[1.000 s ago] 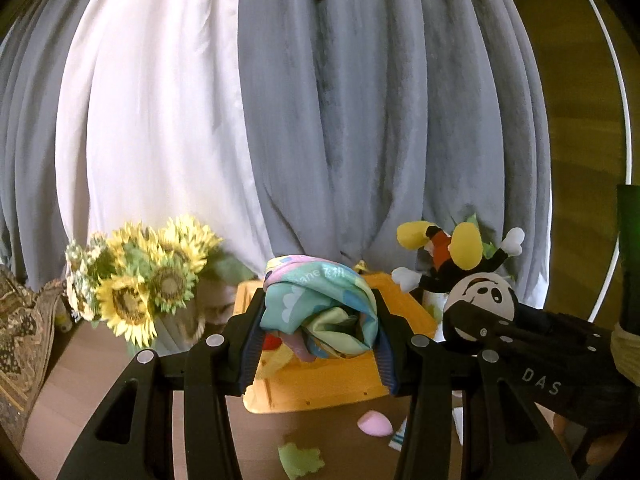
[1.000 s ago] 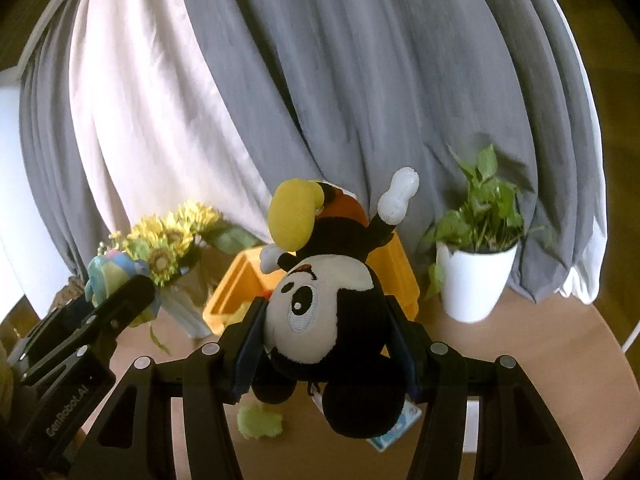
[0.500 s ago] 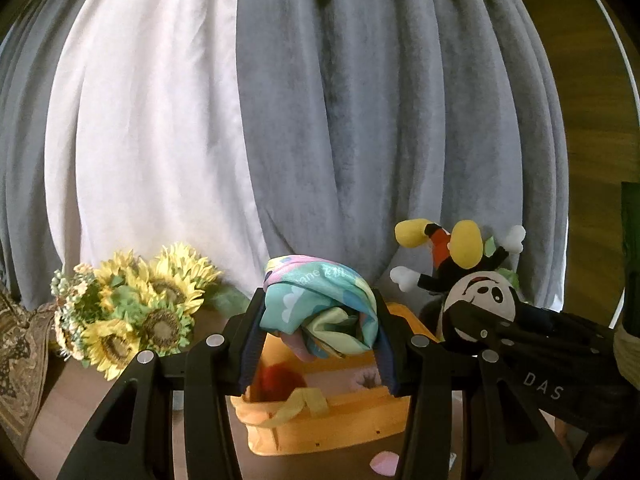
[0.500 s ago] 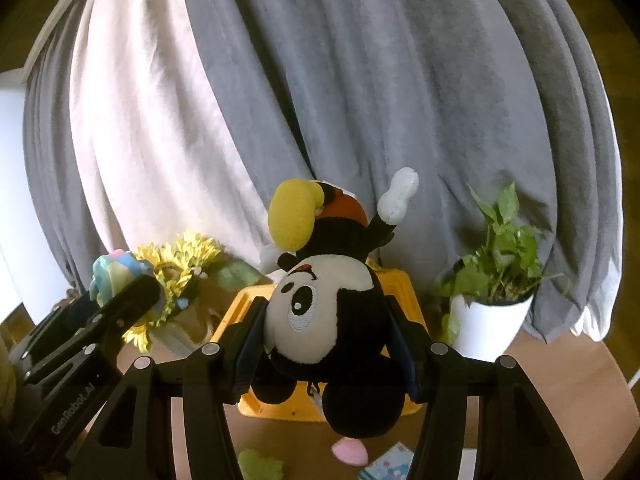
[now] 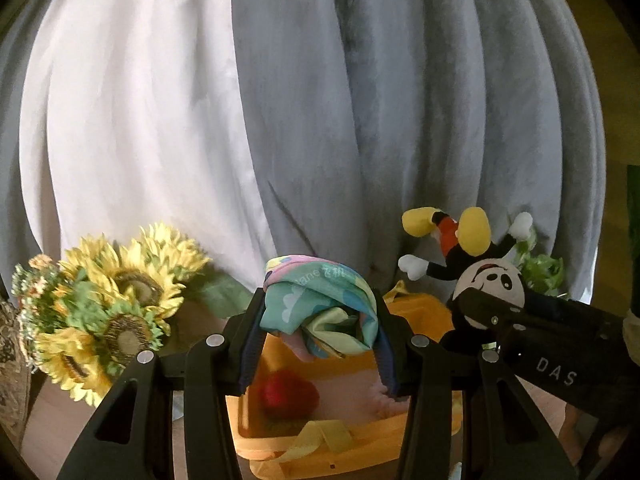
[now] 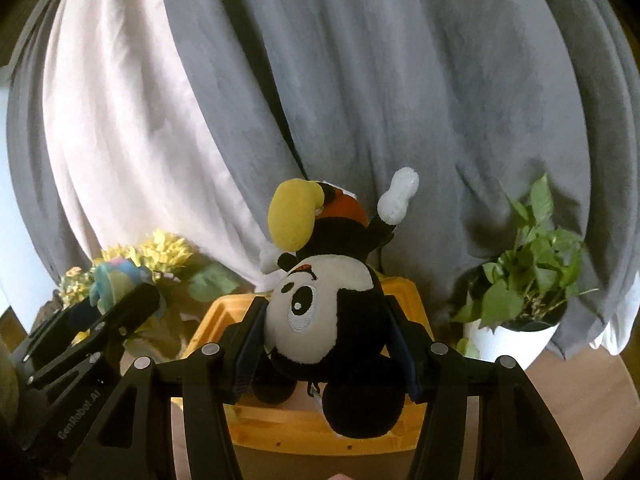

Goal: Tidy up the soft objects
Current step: 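Lift the pastel cloth and Mickey plush and carry both over the crate, then open both tools to drop the cloth and Mickey plush into the crate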

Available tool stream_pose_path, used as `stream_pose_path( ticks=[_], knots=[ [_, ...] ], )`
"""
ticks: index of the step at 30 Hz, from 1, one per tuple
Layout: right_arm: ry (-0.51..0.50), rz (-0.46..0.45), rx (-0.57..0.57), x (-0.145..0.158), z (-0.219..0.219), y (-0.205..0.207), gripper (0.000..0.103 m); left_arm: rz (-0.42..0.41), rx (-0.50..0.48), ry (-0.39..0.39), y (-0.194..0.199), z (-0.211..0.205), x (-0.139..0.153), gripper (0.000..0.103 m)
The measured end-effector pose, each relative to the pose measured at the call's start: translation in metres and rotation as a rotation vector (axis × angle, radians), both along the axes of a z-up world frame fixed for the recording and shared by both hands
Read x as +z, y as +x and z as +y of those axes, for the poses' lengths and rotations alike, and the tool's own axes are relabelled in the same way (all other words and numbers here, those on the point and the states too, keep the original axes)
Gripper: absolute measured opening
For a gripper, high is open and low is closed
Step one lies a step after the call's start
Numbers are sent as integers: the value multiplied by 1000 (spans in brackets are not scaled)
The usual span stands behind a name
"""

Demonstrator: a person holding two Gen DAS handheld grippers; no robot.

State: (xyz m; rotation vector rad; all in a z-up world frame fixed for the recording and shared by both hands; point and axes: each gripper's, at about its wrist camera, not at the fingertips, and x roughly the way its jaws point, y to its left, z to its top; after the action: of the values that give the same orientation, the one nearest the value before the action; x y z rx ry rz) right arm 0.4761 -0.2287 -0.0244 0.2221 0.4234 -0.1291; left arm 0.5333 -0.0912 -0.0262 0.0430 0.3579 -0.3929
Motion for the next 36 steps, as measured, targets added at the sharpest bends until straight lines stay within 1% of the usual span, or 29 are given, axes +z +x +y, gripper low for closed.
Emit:
stream_pose_path(
  ticks=[8, 16, 21, 24, 28, 29, 31, 36],
  knots=[
    [15, 69, 20, -27, -9, 37, 58, 64, 2, 27, 29, -11, -27, 47],
    [32, 162, 46, -58, -11, 67, 58, 145, 5, 66, 58, -18, -63, 47],
    [42, 228, 58, -81, -11, 79, 58, 203, -4, 82, 67, -20, -83, 47],
    [57, 263, 56, -91, -13, 85, 59, 222, -8, 90, 70, -22, -90, 49],
    [70, 281, 50, -95, -15, 89, 62, 238, -10, 86, 72, -22, -94, 54],
    [66, 282, 46, -95, -15, 90, 63, 241, -9, 87, 70, -22, -93, 57],
    [52, 271, 33, -93, -14, 90, 72, 239, -7, 81, 69, -20, -92, 59],
    [-8, 233, -7, -81, -10, 82, 73, 220, 5, 69, 60, -14, -82, 63]
  ],
)
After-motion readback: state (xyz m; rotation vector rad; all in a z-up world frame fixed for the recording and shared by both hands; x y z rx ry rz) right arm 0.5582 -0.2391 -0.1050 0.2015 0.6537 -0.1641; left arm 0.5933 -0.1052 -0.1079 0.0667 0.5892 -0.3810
